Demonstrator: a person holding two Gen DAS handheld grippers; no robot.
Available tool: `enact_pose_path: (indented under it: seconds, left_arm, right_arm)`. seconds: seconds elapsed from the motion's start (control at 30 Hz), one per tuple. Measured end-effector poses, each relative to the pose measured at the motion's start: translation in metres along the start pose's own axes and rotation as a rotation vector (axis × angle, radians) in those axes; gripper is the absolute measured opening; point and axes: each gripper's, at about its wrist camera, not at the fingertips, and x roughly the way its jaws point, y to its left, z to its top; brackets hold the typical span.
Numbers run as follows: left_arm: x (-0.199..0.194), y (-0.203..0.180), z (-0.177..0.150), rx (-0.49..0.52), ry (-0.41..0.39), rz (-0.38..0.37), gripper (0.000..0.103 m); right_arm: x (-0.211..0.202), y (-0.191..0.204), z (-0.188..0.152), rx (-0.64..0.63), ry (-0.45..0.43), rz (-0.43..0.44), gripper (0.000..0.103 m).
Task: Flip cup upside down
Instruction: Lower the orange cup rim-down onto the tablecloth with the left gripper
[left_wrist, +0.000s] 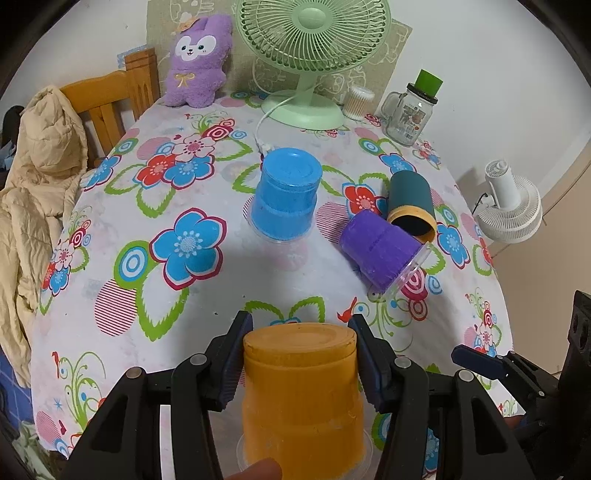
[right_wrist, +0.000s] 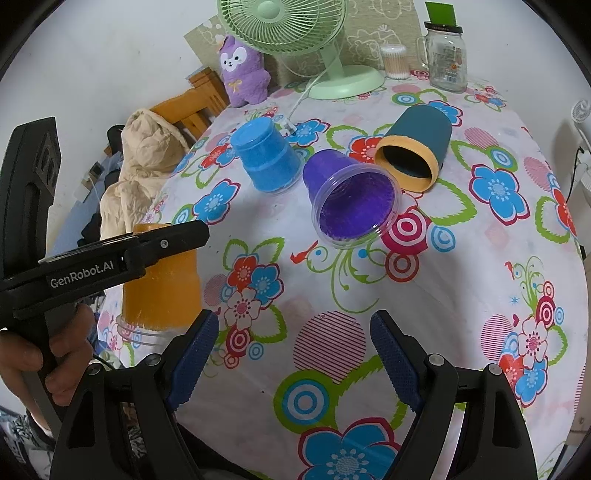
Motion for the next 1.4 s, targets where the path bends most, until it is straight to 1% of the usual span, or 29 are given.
enact_pose_path:
  seconds: [0.43, 0.63, 1.03, 1.13, 1.4]
  left_arm:
    - [-0.005, -0.001, 0.000, 0.009, -0.015, 0.000, 0.055]
    - [-0.006, -0.002, 0.001, 0.012, -0.020, 0.002, 0.052]
    - [-0.006, -0.003, 0.001, 0.016, -0.027, 0.006, 0.053]
    - [-0.006, -0.004, 0.002, 0.020, -0.025, -0.003, 0.052]
    - [-0.015, -0.004, 0.004, 0.027, -0.049, 0.000, 0.052]
  right_arm:
    - [0.003, 0.002, -0.001, -0.005, 0.008, 0.000, 0.086]
    - [0.004, 0.003, -0.002, -0.005, 0.006, -0.001, 0.086]
    - [0.005, 0.000, -0.004, 0.000, 0.010, 0.000, 0.086]
    - [0.003, -0.001, -0.004, 0.003, 0.005, -0.001, 0.086]
    - [0.002, -0.001, -0.003, 0.003, 0.005, -0.003, 0.086]
